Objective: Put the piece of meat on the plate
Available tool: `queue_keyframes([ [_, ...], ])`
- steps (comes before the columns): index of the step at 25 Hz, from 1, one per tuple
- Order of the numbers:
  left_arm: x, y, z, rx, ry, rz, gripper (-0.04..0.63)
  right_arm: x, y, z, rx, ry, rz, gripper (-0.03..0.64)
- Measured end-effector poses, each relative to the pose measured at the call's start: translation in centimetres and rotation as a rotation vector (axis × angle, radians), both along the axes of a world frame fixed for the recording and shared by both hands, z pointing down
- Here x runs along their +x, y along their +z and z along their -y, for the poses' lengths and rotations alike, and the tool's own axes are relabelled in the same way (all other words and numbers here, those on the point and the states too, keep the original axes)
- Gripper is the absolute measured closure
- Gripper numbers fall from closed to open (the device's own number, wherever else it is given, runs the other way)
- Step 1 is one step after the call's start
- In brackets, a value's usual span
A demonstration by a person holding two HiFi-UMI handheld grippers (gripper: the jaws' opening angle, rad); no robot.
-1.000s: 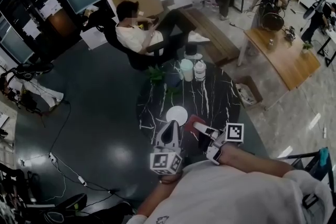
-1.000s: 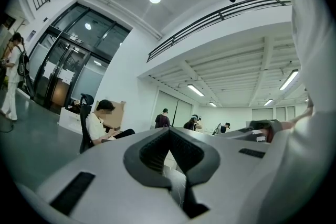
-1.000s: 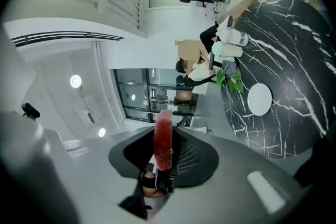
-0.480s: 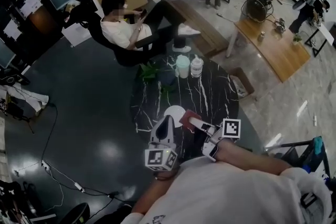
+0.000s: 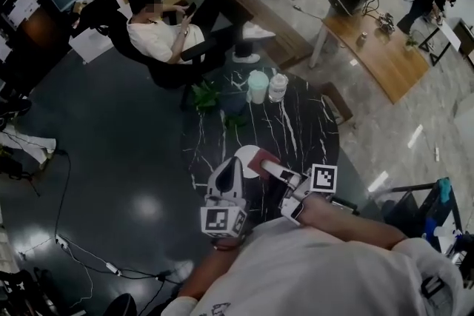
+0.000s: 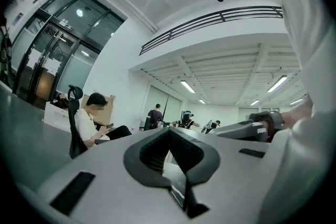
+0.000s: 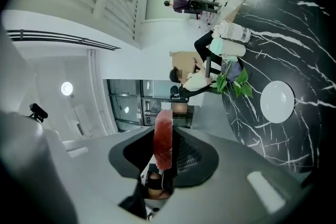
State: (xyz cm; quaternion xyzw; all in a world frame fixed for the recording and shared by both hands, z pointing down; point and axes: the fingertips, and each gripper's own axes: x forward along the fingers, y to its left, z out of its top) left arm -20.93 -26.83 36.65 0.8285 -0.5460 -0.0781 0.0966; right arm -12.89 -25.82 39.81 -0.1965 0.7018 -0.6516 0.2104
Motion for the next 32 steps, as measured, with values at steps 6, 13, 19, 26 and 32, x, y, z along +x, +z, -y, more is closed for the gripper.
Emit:
queue_keyframes([
  [6, -0.4, 2.9, 1.2, -0.036, 0.028, 0.0, 0.589, -0.2, 2.2, 0.1, -0.062, 0.031, -0.008, 0.526],
  [13, -0.5, 4.9, 1.3, -0.045, 0.038, 0.045, 0.589, 0.5, 4.6, 0.6, -0.098, 0.038, -0.023, 0.526],
  [19, -1.0, 7.3, 1.1, -0.075, 0.03, 0.078, 0.589, 0.4, 5.8, 1.5, -0.103, 0.015, -0.027, 0.526],
  [26, -1.1, 8.9, 2.2, -0.084, -0.011, 0.084, 0.589, 0.1, 7.6, 2.6, -0.129, -0.043, -0.039, 0.528],
  [32, -0.9, 10.9, 3.2, -0.11, -0.045, 0.083, 0.589, -0.1, 10.0, 4.2, -0.154, -0.089, -0.061, 0.527],
])
